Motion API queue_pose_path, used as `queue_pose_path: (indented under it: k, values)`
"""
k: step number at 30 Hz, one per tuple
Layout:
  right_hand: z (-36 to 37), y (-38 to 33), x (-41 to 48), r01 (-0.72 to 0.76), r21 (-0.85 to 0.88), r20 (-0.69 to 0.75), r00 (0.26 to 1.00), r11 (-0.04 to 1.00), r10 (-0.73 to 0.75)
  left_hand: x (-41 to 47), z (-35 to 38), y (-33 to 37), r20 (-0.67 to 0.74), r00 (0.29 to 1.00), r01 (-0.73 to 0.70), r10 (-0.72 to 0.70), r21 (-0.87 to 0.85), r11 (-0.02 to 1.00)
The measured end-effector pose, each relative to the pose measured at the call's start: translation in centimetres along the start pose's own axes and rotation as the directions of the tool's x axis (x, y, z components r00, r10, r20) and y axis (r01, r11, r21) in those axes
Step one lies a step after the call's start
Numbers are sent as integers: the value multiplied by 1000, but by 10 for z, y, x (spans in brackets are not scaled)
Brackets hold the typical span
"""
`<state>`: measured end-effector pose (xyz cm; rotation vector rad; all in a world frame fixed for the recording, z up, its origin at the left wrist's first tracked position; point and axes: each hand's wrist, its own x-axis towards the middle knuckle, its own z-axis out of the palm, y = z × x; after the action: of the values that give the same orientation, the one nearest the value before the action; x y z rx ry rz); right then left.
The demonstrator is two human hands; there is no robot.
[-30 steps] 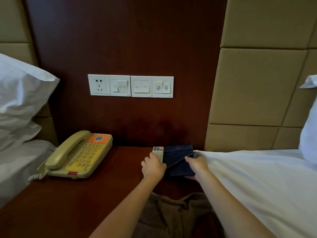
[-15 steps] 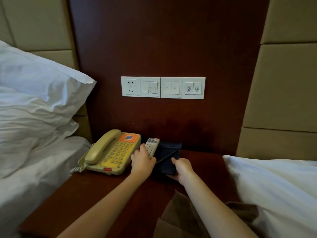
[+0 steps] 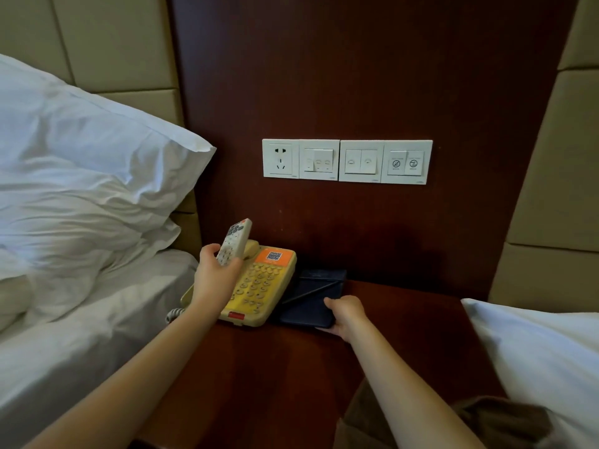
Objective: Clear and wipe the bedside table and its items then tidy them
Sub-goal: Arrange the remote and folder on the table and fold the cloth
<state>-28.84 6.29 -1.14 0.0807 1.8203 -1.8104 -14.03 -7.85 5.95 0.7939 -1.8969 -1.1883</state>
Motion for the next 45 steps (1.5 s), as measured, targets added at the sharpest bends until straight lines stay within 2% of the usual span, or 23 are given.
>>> queue_pose_path:
  k: [4, 7, 11, 12, 15, 16, 18, 19, 20, 21, 22, 23, 24, 25, 27, 31, 34, 36, 39, 42, 45]
  values:
    - [-2, -6, -8, 41, -212, -60, 997, 976, -55, 0, -2, -8, 14, 1000, 10, -10, 25, 1000]
    - [-4, -10, -12, 53, -403, -109, 988, 914, -106, -2, 1, -12, 32, 999, 16, -17, 43, 999]
    - [-6, -13, -16, 22, -568, -150, 980, 822, -130, -4, 10, -11, 72, 997, 27, -30, 41, 999]
    - [-6, -13, -17, 27, -665, -164, 970, 746, -181, -5, 13, -10, 80, 996, 30, -33, 31, 999]
    - [-5, -6, -17, 97, -922, -70, 911, 375, -407, -10, 16, -6, 99, 995, 26, -29, 35, 999]
    - [-5, -5, -21, 108, -946, -44, 892, 305, -451, -11, 17, -5, 106, 994, 20, -24, 36, 999]
    - [-9, -2, -24, 153, -960, -4, 828, 233, -560, -13, 18, -4, 118, 993, 5, -10, 40, 999]
    - [-11, -2, -25, 204, -952, 20, 786, 229, -618, -15, 19, -1, 130, 992, -10, 4, 45, 999]
    - [-13, -3, -26, 286, -917, 40, 759, 278, -650, -17, 22, 2, 152, 988, -31, 23, 52, 998]
    - [-14, -6, -28, 394, -827, 49, 762, 401, -646, -19, 28, 8, 180, 983, -53, 42, 56, 997]
    - [-13, -10, -32, 475, -656, 44, 800, 587, -598, -24, 37, 14, 216, 975, -74, 58, 68, 995]
    - [-13, -15, -36, 478, -424, 54, 861, 769, -506, -30, 48, 20, 256, 964, -101, 74, 91, 991]
    - [-13, -19, -41, 421, -229, 84, 907, 878, -413, -36, 62, 24, 295, 951, -135, 96, 114, 984]
    - [-15, -22, -44, 365, -108, 111, 929, 925, -354, -42, 77, 26, 332, 936, -168, 117, 129, 977]
    - [-27, -24, -40, 339, -81, 104, 938, 937, -330, -56, 108, 26, 409, 906, -186, 110, 150, 971]
    - [-67, -21, -22, 257, -103, -7, 966, 961, -259, -72, 142, 13, 596, 800, -267, 64, 259, 928]
    - [-83, -15, -10, 192, -99, -62, 978, 976, -198, -74, 152, 4, 628, 772, -418, 103, 378, 826]
    - [-84, -11, -1, 202, -197, -112, 968, 959, -226, -76, 157, 0, 625, 771, -498, 122, 472, 727]
    - [-77, -10, 7, 239, -503, -180, 911, 831, -371, -74, 159, -6, 595, 779, -575, 198, 551, 605]
    - [-71, -13, 10, 163, -680, -209, 892, 715, -402, -68, 160, -9, 581, 781, -587, 232, 552, 593]
    - [-67, -13, 12, 84, -768, -230, 889, 635, -396, -65, 161, -12, 575, 778, -593, 254, 539, 598]
